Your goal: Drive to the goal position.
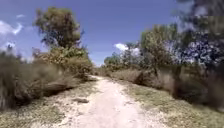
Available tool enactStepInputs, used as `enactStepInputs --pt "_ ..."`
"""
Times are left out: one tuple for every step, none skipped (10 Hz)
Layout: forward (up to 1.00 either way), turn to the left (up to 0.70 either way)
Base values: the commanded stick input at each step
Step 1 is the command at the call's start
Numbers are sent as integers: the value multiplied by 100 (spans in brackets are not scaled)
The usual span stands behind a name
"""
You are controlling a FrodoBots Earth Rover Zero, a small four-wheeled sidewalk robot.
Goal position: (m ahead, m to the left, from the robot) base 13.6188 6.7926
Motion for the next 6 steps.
enactStepInputs --pt "70 0" --pt "70 0" --pt "70 0" --pt "70 0" --pt "70 0" --pt "70 0"
